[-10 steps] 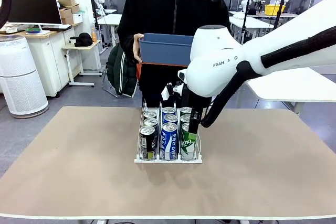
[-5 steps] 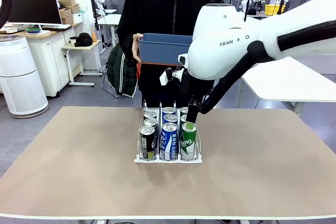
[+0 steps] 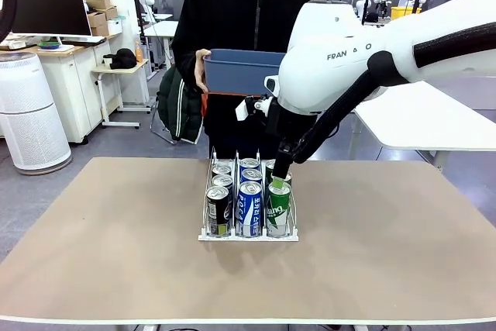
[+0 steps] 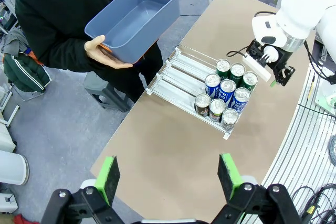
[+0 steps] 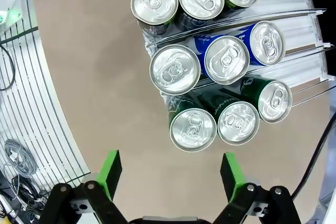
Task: Fill the beverage cans into the dispenser.
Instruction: Place the picked Sprite in the line of the Automatic Can Dispenser with the same cans.
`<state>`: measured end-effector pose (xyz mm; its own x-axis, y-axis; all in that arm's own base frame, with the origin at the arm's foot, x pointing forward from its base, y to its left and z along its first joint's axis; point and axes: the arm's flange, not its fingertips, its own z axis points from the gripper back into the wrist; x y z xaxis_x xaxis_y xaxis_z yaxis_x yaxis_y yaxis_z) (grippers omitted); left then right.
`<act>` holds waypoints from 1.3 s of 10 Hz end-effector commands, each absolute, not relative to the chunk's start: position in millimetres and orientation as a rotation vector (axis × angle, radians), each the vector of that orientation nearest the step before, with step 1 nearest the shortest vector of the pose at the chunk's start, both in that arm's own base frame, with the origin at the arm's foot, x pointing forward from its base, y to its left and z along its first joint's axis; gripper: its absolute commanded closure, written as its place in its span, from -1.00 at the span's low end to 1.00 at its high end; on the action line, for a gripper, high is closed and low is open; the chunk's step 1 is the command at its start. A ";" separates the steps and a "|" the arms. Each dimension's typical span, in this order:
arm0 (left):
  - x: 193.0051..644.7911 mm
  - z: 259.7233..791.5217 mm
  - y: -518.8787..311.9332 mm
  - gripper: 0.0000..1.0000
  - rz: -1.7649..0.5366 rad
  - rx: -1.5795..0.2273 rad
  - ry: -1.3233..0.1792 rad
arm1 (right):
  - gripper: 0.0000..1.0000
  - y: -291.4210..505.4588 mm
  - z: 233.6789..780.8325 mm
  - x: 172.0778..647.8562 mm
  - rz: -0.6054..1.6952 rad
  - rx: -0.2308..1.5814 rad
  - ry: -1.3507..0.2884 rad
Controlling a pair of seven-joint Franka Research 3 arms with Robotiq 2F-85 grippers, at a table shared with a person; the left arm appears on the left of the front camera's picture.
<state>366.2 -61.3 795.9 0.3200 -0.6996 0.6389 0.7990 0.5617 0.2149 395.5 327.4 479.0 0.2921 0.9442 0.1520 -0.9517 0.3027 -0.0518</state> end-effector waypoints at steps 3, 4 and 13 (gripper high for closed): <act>365.5 795.4 -59.5 -1.00 -0.990 -0.151 -0.758 | -1.00 327.8 477.5 395.9 1.271 0.039 -0.162; 365.5 795.4 -59.5 -1.00 -0.990 -0.151 -0.758 | -1.00 327.8 477.5 395.9 1.271 0.039 -0.162; 365.5 795.4 -59.5 -1.00 -0.990 -0.151 -0.758 | -1.00 236.6 659.2 394.2 1.130 0.086 -0.551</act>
<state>366.2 -61.0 796.0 0.3204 -0.6994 0.6389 0.7987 0.5621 0.2149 391.3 238.3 652.4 0.3532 0.8156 0.4582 -0.8612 0.4749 -0.1814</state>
